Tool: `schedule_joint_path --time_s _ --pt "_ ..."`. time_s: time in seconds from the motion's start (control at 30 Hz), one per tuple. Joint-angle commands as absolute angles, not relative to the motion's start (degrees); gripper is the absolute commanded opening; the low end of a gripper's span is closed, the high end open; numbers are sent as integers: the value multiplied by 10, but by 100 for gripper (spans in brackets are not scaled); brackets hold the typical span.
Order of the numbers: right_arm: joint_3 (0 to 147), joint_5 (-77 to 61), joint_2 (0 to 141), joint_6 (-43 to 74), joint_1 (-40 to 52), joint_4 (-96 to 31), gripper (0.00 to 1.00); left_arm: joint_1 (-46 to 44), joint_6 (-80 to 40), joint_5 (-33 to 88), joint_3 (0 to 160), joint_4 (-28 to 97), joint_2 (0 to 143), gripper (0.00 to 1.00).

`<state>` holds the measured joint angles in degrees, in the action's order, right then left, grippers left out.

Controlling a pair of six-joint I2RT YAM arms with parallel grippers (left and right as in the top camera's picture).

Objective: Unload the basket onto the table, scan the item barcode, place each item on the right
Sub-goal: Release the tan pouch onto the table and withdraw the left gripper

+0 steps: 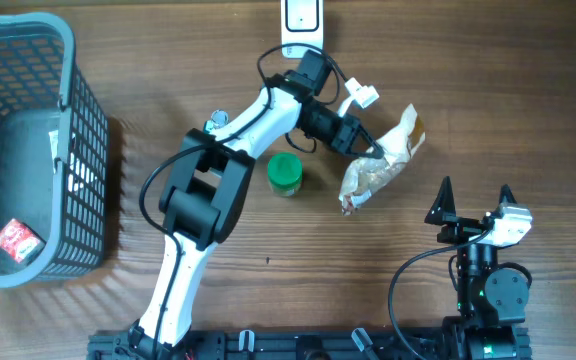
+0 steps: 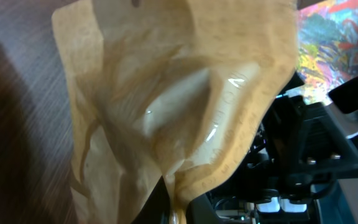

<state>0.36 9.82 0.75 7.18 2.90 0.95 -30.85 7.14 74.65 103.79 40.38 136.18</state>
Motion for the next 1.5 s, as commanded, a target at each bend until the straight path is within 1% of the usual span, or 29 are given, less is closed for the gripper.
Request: schedule_joint_path --time_s 0.0,0.2,0.23,0.27,0.3,0.33,0.37,0.4,0.43,0.53,0.8,1.07,1.17,1.4,1.47 --pt "3 89 5 62 27 12 100 -316 72 748 1041 393 1376 4" --pt "3 89 5 62 27 12 100 -313 70 704 1041 392 1378 4" --pt "3 89 5 62 27 12 100 -311 70 700 1041 392 1378 18" --pt "3 89 5 62 27 12 100 -310 70 699 1041 392 1378 36" --pt "3 89 5 62 27 12 100 -309 70 699 1041 392 1378 42" --pt "3 89 5 62 27 12 100 -308 70 699 1042 391 1378 51" --pt "3 89 5 62 27 12 100 -307 70 699 1042 389 1378 62" --pt "3 89 5 62 27 12 100 -307 70 698 1042 389 1378 71" --pt "3 89 5 62 27 12 100 -307 69 697 1042 385 1378 100" --pt "3 89 5 62 27 12 100 -307 56 696 1042 370 1378 100" --pt "3 89 5 62 27 12 100 -300 -95 639 1046 267 1378 100" --pt "3 89 5 62 27 12 100 -275 -170 528 1075 263 1374 100" --pt "3 89 5 62 27 12 100 -272 -172 502 1092 263 1363 100" --pt "3 89 5 62 27 12 100 -282 -172 494 1150 268 1330 100" --pt "3 89 5 62 27 12 100 -287 -172 471 1171 281 1314 100"
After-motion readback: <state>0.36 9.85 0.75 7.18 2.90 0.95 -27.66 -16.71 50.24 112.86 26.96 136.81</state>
